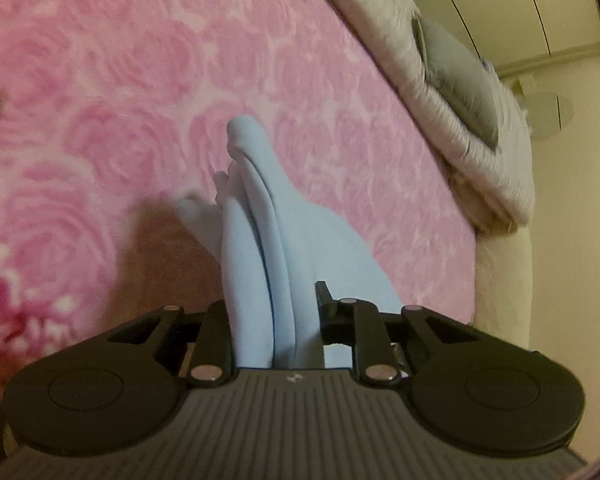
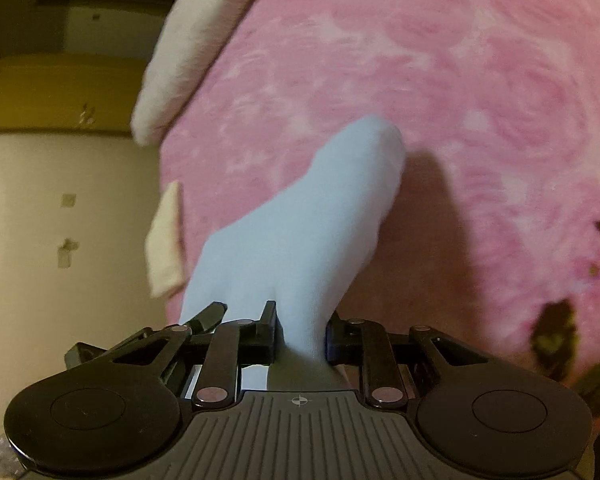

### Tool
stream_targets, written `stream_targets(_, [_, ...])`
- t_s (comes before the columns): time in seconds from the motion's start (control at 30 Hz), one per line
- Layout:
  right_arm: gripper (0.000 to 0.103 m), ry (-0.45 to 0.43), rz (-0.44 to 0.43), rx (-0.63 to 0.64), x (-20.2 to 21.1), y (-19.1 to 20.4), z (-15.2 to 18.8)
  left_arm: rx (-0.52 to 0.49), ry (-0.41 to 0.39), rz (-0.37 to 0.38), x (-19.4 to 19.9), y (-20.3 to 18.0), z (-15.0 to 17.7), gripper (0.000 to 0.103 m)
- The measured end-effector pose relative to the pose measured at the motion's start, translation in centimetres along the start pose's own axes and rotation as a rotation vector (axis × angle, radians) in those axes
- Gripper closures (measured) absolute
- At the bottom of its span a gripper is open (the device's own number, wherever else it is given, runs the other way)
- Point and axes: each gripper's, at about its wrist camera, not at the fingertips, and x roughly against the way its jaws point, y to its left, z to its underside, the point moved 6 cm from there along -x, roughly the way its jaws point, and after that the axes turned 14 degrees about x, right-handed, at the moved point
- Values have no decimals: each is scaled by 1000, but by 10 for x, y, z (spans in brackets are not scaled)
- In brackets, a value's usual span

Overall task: Fold clothes
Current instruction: 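Grasp the folded sweatshirt with the left gripper while the right gripper grasps it too, then carry the sweatshirt with both grippers and lower it onto the cream towel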

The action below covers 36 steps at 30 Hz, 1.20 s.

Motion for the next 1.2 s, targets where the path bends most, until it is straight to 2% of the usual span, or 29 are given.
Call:
stream_targets(0.17, [83,40,-51,71,-11,62,-22,57,-70,35,52,-3,-25,86])
stream_targets(0.4, [83,56,-96,146,-93,153,-34,55,-132,64,133,31,-108,86])
stream_targets(0.57, [83,30,-103,155,-175,224,-33,15,-120,74,192,75,-195,86])
stream_targets(0.83, [83,-12,-131,175,-326,337,-29,-56,-136,67,278,142,-354,86])
stream_targets(1.0, [83,-43,-168,224,-421,389,-53,-139,-201,59,304,164,-455,86])
stream_targets(1.1, [83,-73,-192,244,-472,410,-77,-192,-241,67,309,168,-521,86])
stream_targets(1.2, [83,-114,-201,300,-514,427,-102,-240,-269,80,307,172,-572,86])
